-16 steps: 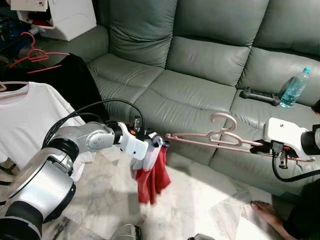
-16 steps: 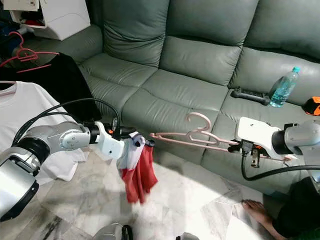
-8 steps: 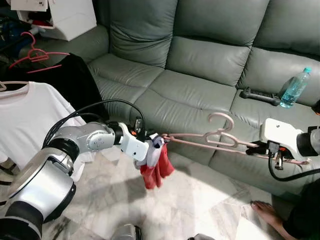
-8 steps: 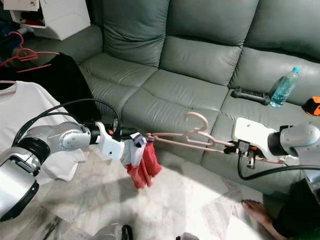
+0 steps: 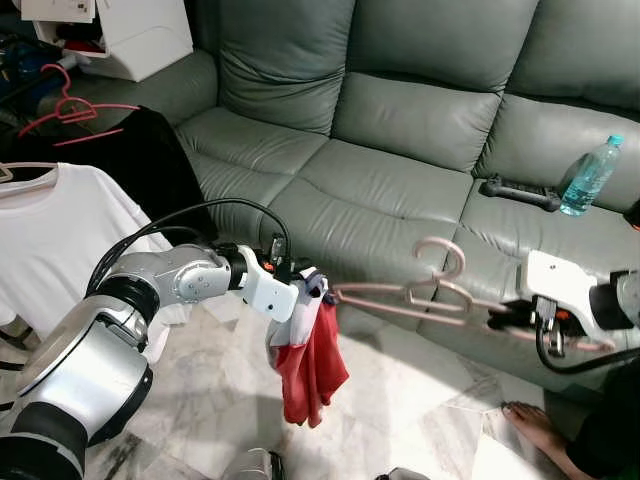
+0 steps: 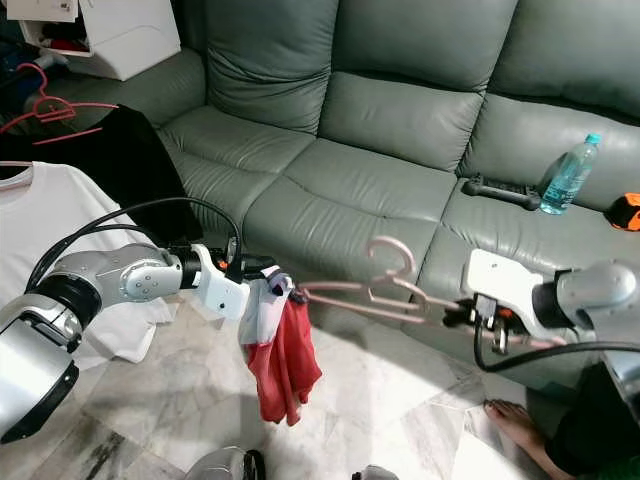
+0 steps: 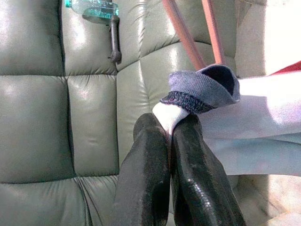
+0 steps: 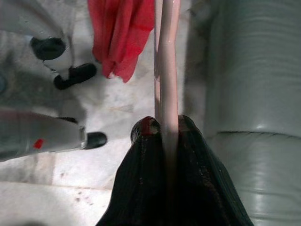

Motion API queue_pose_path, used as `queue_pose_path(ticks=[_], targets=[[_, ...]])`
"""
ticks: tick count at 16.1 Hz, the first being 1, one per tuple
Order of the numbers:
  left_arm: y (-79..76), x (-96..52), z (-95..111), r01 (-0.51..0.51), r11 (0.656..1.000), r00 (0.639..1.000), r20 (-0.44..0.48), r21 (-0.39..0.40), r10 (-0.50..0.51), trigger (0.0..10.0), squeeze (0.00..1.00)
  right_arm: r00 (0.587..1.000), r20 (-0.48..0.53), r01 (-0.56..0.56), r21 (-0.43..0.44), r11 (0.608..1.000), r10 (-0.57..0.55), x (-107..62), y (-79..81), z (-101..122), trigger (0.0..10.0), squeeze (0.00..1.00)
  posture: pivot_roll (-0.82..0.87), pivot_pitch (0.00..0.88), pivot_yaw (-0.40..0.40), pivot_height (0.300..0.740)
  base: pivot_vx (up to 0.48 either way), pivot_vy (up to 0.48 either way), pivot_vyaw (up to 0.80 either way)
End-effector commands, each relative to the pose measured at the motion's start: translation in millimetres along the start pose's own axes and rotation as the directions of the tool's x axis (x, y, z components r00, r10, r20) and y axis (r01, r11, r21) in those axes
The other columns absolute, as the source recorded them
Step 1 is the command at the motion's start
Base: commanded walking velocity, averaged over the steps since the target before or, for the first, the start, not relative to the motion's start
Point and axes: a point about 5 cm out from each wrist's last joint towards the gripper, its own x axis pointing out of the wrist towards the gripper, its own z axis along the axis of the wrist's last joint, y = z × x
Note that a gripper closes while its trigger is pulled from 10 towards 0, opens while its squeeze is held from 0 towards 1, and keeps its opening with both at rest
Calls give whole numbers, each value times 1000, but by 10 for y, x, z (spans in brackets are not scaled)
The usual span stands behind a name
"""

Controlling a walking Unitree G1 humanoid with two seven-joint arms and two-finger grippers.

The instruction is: Hang hanger

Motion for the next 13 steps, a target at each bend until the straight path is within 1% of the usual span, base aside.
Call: queue_pose_path(ticks=[1,8,10,13], targets=[[64,-28,-20,-23,1000,1000,-6,9,23,10000,0,999,-18,-47,-13,999,47,26,46,-9,10000,0,-55,67,78,740,0,0,0],[65,-33,-25,-24,1000,1000,-9,9,24,10000,0,998,-46,-46,-16,999,45,59,60,-53,10000,0,-56,66,78,740,0,0,0],[61,-39,-31,-21,1000,1000,-12,8,22,10000,0,999,-21,-29,-27,999,29,58,37,0,10000,0,-58,67,80,740,0,0,0],[75,-29,-16,-31,1000,1000,-1,5,31,10000,0,1000,-14,-17,-19,1000,17,94,16,-17,10000,0,-58,67,80,740,0,0,0]])
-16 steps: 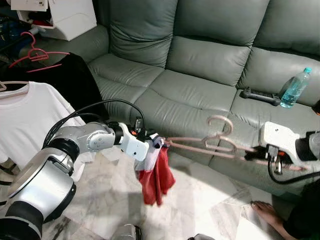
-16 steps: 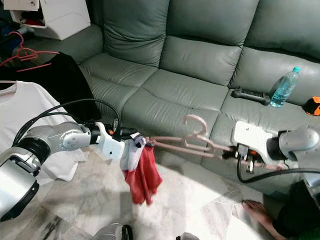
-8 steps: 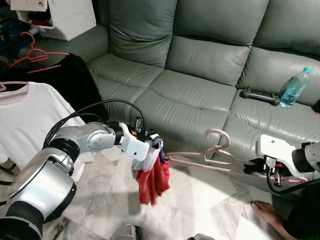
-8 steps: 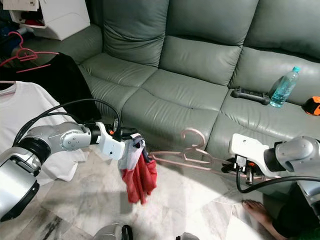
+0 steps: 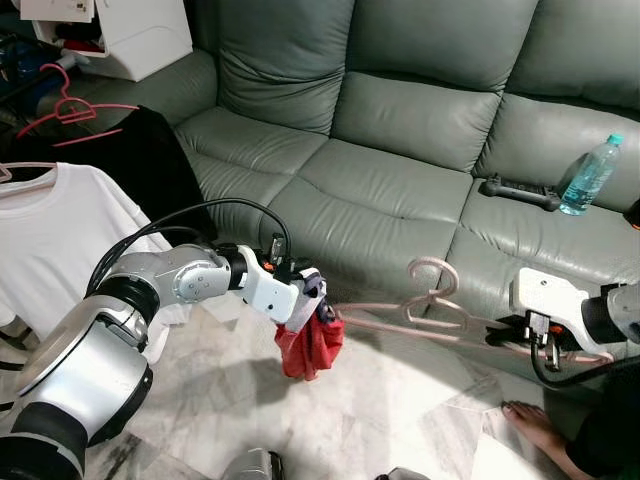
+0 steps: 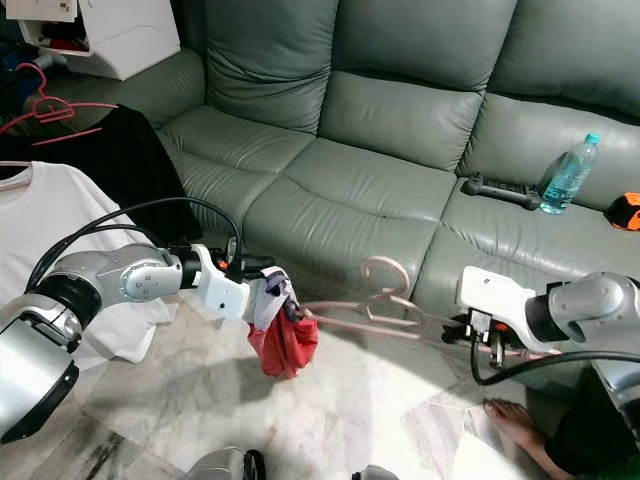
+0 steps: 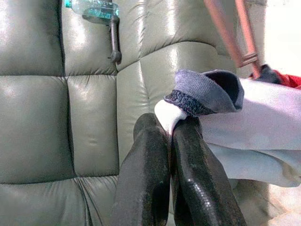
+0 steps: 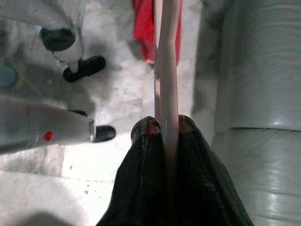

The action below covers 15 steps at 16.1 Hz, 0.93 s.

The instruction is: Hang hanger

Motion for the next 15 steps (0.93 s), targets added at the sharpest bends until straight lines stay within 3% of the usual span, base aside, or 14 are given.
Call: queue_pose_path(ticks=[1,5,11,15], targets=[[88,-19,6,-38,999,999,16,1,38,10000,0,1000,24,10,-1,1000,-10,44,-23,24,10000,0,-58,67,80,740,0,0,0],[145,40,143,-94,996,989,115,6,93,10000,0,995,82,57,72,996,-63,215,-123,-2,10000,0,-48,68,78,740,0,0,0],[269,86,308,-167,985,960,234,41,153,10000,0,988,146,19,154,988,-42,374,-94,-20,10000,0,-46,69,77,740,0,0,0],[223,90,298,-117,991,968,229,60,101,10000,0,989,142,13,154,988,-35,353,-79,-52,10000,0,-45,66,78,740,0,0,0]])
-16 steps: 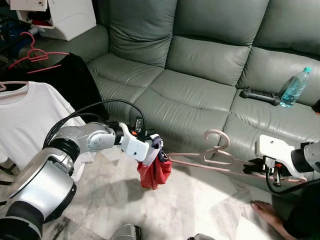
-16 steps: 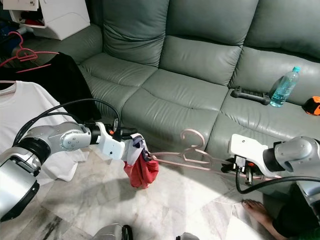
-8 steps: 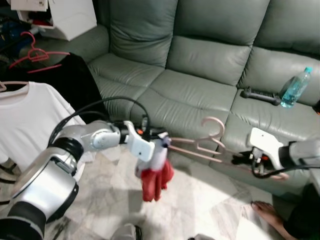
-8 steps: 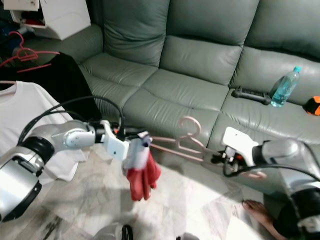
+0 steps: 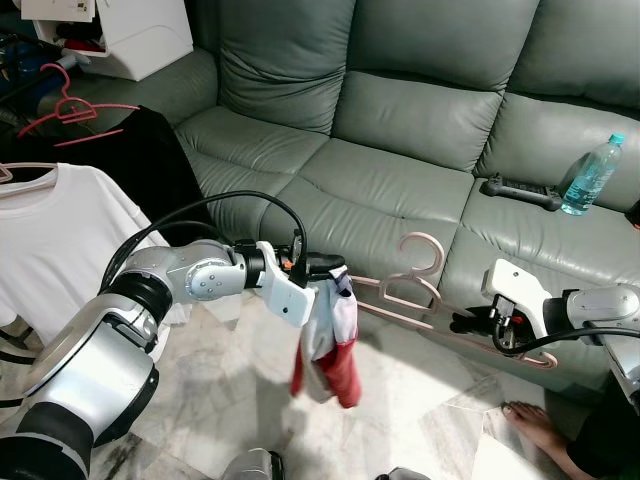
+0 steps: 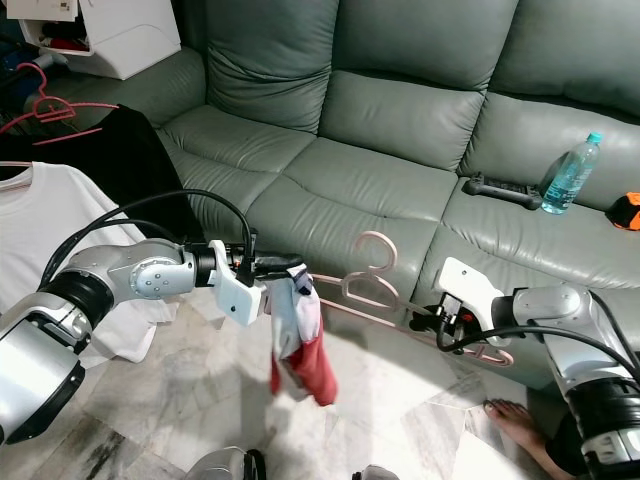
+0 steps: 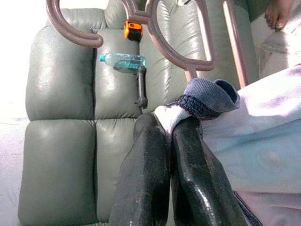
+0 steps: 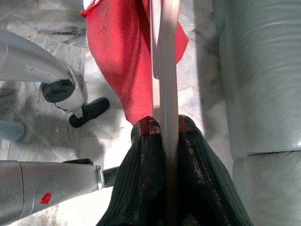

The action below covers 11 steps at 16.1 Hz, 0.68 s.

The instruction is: Hang hanger

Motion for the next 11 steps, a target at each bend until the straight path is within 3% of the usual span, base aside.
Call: queue_pose_path(ticks=[1,4,7,11], targets=[[2,-36,-3,22,1000,1000,10,10,-22,10000,0,1000,-26,14,-7,1000,-14,-99,-25,-46,10000,0,-44,67,80,740,0,0,0],[-73,-140,-57,88,996,996,-19,36,-87,10000,0,997,-62,-56,-54,997,52,-313,3,-30,10000,0,-46,70,85,740,0,0,0],[-122,-190,-58,140,988,990,-11,59,-140,10000,0,981,-166,-123,-152,981,97,-556,-30,5,10000,0,-56,75,93,740,0,0,0],[-148,-146,39,158,983,984,71,89,-164,10000,0,967,-229,-164,-213,963,114,-632,-103,81,10000,0,-61,81,98,740,0,0,0]])
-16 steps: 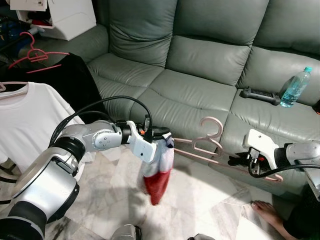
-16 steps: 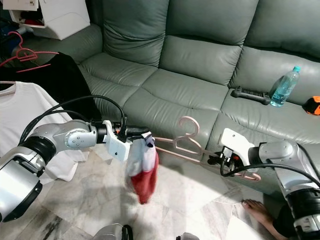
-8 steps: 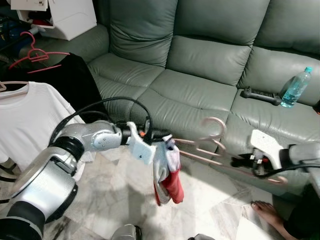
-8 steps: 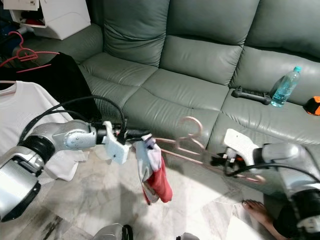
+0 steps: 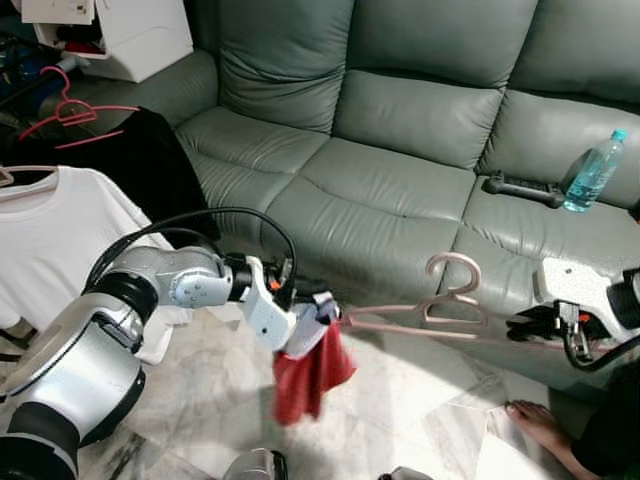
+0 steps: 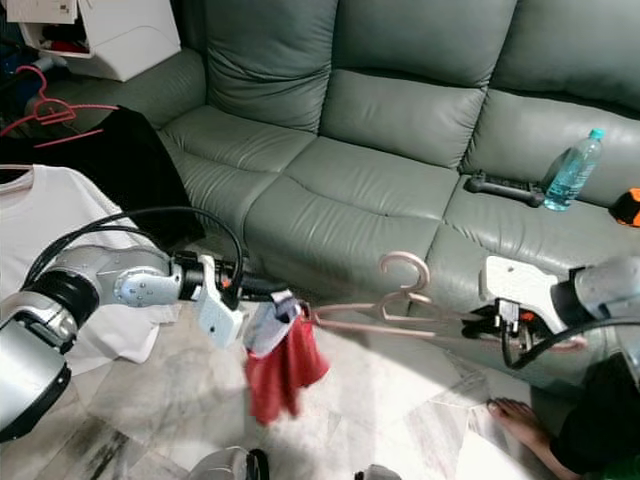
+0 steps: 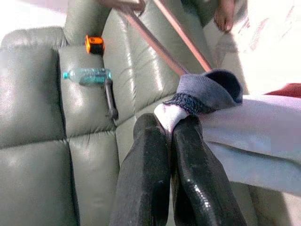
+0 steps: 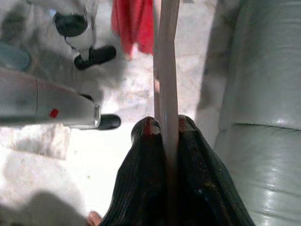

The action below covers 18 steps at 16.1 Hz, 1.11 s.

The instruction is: Hang hanger

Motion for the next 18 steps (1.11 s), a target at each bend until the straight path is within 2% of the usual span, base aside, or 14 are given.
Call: queue_pose_path(ticks=[1,5,8,10,11,12,13,14,15,16,17,18], targets=[[26,-2,39,3,1000,999,39,30,-4,10000,0,999,-25,-35,-26,999,34,-17,-14,14,10000,0,-60,84,101,740,0,0,0],[101,34,96,-52,998,995,88,22,49,10000,0,998,-11,55,-8,998,-55,187,-83,-31,10000,0,-49,90,97,740,0,0,0],[39,53,102,-70,997,994,80,-12,70,10000,0,971,109,216,-8,976,-214,391,-142,79,10000,0,-46,94,97,740,0,0,0],[45,102,72,-129,990,991,33,-52,130,10000,0,909,209,357,50,933,-360,564,-173,202,10000,0,-50,93,94,740,0,0,0],[71,131,59,-173,983,985,10,-68,174,10000,0,876,234,403,124,907,-422,669,-161,225,10000,0,-54,93,87,740,0,0,0],[100,153,42,-206,976,979,-14,-72,205,10000,0,859,255,416,159,896,-444,777,-101,246,10000,0,-55,94,81,740,0,0,0],[130,171,23,-238,968,971,-39,-74,236,10000,0,830,269,434,237,869,-488,908,-43,264,10000,0,-56,94,76,740,0,0,0],[145,175,21,-254,964,967,-43,-74,251,10000,0,811,285,448,258,856,-510,967,-15,287,10000,0,-57,93,74,740,0,0,0],[150,180,21,-259,963,966,-46,-73,256,10000,0,782,287,465,322,825,-553,1017,-11,302,10000,0,-58,92,72,740,0,0,0],[151,199,25,-263,962,964,-49,-76,260,10000,0,729,285,492,415,766,-622,1055,-32,332,10000,0,-61,90,69,740,0,0,0],[145,210,30,-262,962,965,-48,-80,258,10000,0,697,282,500,469,728,-659,1069,-48,350,10000,0,-61,89,67,740,0,0,0],[130,241,37,-268,960,963,-55,-81,264,10000,0,597,285,539,551,638,-750,1042,-95,445,10000,0,-62,87,65,740,0,0,0]])
